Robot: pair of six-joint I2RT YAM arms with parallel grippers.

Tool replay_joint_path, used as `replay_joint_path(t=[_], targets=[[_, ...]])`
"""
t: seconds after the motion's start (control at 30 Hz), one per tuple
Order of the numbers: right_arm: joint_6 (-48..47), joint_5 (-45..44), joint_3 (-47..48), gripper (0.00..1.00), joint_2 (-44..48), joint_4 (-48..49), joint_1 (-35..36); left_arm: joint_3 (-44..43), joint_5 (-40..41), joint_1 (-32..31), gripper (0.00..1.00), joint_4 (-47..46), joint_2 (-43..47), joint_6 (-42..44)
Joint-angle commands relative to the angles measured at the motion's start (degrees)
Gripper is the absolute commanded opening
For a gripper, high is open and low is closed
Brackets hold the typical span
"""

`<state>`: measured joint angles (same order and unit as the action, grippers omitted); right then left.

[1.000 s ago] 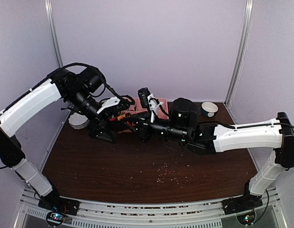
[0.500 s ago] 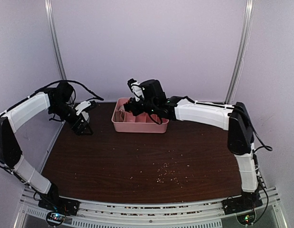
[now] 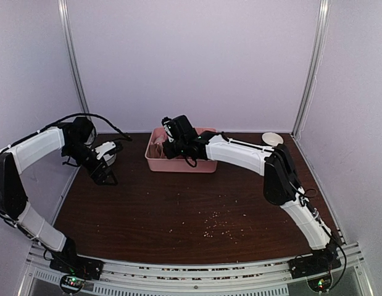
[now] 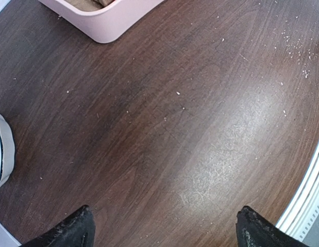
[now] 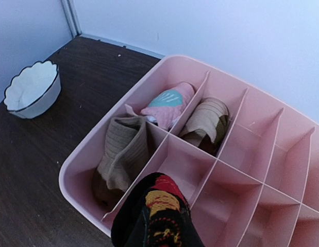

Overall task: Roll the socks
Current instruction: Move the storage box to the center of the board.

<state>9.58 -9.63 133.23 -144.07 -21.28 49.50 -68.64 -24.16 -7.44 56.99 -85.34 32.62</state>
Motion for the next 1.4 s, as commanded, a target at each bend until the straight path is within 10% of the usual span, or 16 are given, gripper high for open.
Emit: replay_joint_path(t=[0.0,0.53,1.37], targets=[[8.43,-4.84,3.37,0.00,-0.85,-4.19,-0.94,1.08,-0.78,0.52,0.98,-0.57,2.03,0.88],[21.03,-0.08,0.51,0.00,-2.42,-13.21,-1.15,1.85,0.56,0.63,0.98,0.89,4.13,2.16],[24.40,-0.32,-43.15,0.00,25.09,-4.16,2.03,1.16,-3.71,0.60,0.98,4.54,5.99,3.39]])
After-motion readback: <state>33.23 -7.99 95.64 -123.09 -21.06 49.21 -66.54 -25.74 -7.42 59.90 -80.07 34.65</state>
